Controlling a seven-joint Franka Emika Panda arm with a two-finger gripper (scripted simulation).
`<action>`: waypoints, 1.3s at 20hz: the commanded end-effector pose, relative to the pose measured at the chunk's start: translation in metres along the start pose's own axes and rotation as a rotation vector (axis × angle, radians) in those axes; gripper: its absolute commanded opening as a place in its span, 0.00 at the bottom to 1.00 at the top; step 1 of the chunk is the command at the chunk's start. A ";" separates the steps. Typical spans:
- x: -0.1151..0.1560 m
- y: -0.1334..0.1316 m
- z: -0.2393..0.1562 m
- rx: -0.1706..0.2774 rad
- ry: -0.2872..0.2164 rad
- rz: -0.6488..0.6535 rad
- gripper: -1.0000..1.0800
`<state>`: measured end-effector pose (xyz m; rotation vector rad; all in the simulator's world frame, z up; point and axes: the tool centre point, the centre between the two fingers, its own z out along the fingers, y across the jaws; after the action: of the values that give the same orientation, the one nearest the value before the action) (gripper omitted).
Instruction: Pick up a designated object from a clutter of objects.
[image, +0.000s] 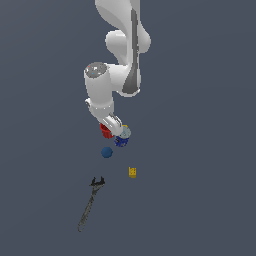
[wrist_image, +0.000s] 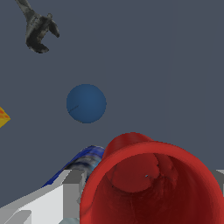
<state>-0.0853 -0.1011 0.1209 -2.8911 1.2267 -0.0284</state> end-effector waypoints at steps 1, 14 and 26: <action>-0.005 -0.011 -0.020 0.000 0.002 -0.001 0.00; -0.033 -0.077 -0.134 -0.006 -0.002 -0.001 0.00; -0.059 -0.143 -0.243 -0.007 -0.010 -0.004 0.00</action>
<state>-0.0310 0.0345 0.3500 -2.8969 1.2221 -0.0107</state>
